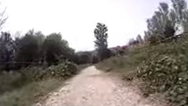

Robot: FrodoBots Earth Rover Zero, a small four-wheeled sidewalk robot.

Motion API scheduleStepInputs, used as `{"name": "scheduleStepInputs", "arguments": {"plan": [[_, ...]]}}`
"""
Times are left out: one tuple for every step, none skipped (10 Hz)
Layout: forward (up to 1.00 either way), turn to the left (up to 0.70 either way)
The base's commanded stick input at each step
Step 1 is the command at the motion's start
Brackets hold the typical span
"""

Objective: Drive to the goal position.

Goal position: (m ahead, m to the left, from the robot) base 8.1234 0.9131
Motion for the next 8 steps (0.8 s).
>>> {"name": "scheduleStepInputs", "arguments": {"plan": [[0.85, 0.00], [0.85, 0.00], [0.85, 0.00], [0.85, 0.00], [0.85, 0.00], [0.85, 0.00], [0.85, 0.00], [0.85, 0.00]]}}
